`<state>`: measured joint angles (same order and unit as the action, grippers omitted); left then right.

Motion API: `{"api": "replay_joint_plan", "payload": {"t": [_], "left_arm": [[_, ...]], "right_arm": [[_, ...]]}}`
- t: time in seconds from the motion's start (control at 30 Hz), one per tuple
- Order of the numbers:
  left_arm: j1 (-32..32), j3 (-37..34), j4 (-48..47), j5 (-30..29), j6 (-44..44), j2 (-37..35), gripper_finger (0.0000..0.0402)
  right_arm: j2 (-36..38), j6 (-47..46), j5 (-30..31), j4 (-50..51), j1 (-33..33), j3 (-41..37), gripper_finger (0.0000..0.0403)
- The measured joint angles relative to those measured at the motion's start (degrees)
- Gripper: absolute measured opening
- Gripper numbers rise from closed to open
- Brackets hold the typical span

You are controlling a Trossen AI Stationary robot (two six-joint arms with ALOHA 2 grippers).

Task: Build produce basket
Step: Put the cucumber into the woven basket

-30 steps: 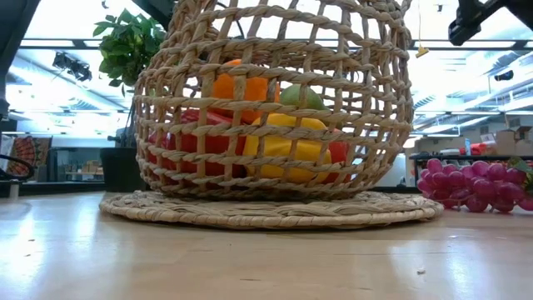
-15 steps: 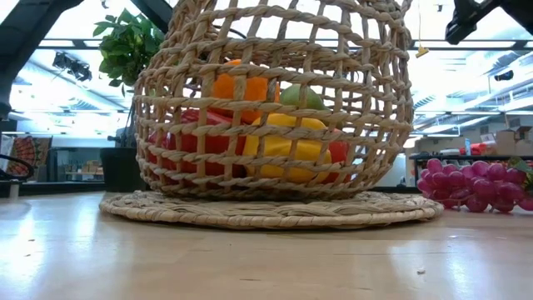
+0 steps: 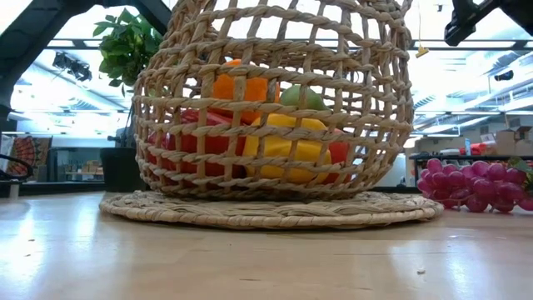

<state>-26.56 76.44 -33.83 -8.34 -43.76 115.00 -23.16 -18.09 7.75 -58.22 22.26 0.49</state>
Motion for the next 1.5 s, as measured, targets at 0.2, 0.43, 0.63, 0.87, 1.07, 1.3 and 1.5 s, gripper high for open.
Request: {"api": "replay_joint_plan", "payload": {"t": [0.2,0.43,0.63,0.87,1.07,1.3,1.5], "left_arm": [[-0.58,0.02,-0.38,0.03,1.40,-0.04,0.0271],[-1.49,0.02,-2.99,0.25,3.05,-0.11,0.0178],[-1.65,0.04,-5.06,2.83,6.26,-0.59,0.0154],[-0.64,0.04,-5.61,5.45,11.07,-4.94,0.0163],[-0.20,0.04,-3.34,6.03,14.45,-11.97,0.0161],[-0.17,0.05,1.55,6.05,15.13,-19.99,0.0160],[0.69,0.04,8.98,8.11,14.41,-26.58,0.0160]], "right_arm": [[0.00,0.02,0.00,0.22,0.00,0.00,0.0348],[0.00,0.02,0.01,0.45,0.00,0.02,0.0348],[0.00,0.02,0.00,1.09,0.00,0.02,0.0348],[0.00,0.12,0.00,2.30,0.00,0.04,0.0348],[0.00,0.22,0.00,2.38,0.00,0.04,0.0348],[0.00,0.22,0.02,2.43,0.00,0.04,0.0348],[0.00,0.22,0.02,2.40,0.00,0.04,0.0348]]}}
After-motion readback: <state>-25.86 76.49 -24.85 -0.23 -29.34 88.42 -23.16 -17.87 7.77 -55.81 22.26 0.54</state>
